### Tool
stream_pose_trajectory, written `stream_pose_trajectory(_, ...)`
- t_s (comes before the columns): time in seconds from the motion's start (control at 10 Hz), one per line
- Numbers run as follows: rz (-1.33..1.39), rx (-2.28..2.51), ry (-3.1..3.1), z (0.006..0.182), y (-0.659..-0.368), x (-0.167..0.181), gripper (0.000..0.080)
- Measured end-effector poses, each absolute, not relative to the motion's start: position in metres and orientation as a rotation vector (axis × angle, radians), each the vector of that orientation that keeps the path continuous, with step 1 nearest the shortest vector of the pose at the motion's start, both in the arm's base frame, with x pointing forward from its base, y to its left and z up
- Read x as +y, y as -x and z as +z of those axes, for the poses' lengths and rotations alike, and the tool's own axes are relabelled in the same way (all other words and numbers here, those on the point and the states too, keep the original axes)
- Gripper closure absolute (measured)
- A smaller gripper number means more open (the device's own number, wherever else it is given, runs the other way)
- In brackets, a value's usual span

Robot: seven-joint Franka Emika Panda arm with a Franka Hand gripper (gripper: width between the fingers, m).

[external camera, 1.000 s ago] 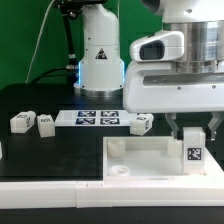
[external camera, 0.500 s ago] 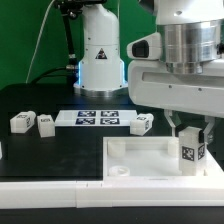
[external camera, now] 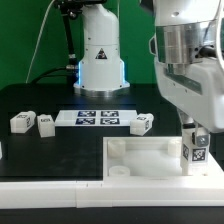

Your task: Assemble one leg

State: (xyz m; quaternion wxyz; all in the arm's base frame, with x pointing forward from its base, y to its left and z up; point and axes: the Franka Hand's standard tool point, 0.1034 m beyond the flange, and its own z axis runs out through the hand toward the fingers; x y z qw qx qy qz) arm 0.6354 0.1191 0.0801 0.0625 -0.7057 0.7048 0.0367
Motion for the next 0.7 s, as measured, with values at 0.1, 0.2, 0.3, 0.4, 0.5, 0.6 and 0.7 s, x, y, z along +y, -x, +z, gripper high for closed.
stream_pose_trajectory(0.1, 0.12, 2.204, 2.047, 0.0803, -0.6364, 0.1186, 0.0509)
stream_pose_trajectory(0.2, 0.121, 2.22, 2.031, 0.0804, -0.6365, 0.1187, 0.0509)
stream_pose_trajectory(0.3, 0.121, 2.215, 2.036, 0.0803, -0.6364, 0.1189, 0.0496)
stream_pose_trajectory(0.4, 0.12, 2.2, 2.052, 0.0803, -0.6363, 0.1191, 0.0496)
stream_pose_trajectory(0.5, 0.117, 2.149, 2.104, 0.0804, -0.6362, 0.1193, 0.0324)
stream_pose_trajectory(0.6, 0.119, 2.102, 2.151, 0.0812, -0.6361, 0.1207, 0.0191)
stream_pose_trajectory(0.7, 0.109, 1.948, 2.293, 0.0811, -0.6353, 0.121, 0.0162)
